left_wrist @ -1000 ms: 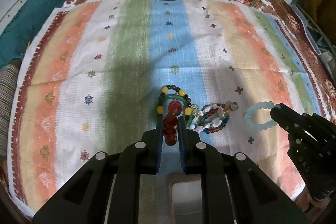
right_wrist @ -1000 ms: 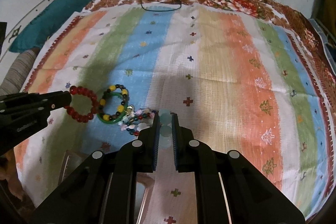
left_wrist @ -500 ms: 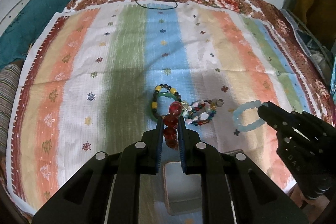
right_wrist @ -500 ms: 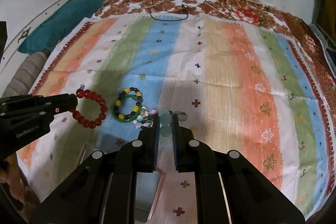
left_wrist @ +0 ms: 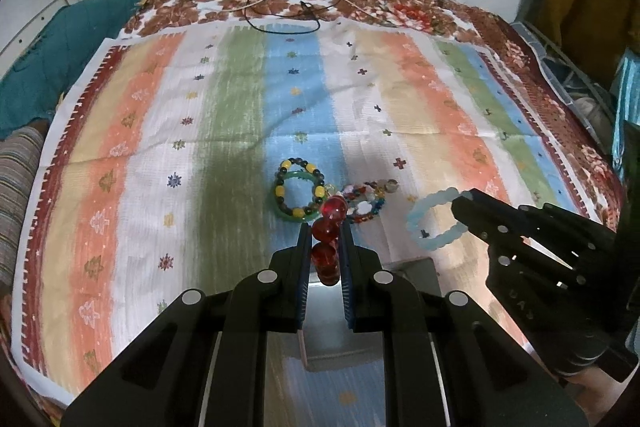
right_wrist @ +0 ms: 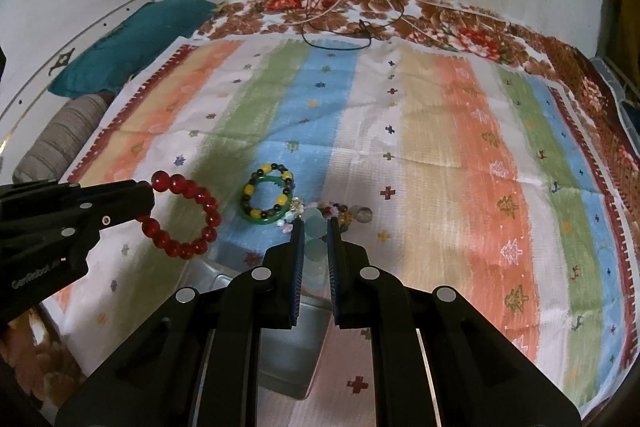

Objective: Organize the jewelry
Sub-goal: 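Lower both bracelets into the silver tin and open both tools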

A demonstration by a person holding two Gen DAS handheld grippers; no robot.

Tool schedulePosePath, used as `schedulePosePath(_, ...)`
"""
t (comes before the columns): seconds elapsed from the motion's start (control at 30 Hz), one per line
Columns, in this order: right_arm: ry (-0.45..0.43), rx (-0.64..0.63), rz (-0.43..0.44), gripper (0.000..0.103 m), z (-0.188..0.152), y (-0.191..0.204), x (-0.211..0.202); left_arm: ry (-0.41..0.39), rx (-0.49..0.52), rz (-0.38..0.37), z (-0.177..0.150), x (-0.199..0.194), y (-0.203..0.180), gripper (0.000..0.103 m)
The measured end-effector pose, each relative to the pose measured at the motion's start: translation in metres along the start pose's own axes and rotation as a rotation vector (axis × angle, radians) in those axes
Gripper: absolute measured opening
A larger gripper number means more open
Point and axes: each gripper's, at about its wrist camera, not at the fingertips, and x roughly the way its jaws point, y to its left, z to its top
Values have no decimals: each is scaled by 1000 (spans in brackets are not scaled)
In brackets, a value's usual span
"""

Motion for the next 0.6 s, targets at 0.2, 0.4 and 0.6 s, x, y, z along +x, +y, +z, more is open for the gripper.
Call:
schedulePosePath(0.2, -13, -9, 13, 12, -9, 7, -12, -11, 3, -3, -11, -11, 0, 13)
schedulePosePath(0.4, -15, -5, 21, 12, -17, 12, -18, -22, 5, -13, -23, -22, -3, 13)
schedulePosePath(0.6, -14, -5, 32, 12, -26, 16, -25, -20, 18, -8, -34, -27, -8, 13)
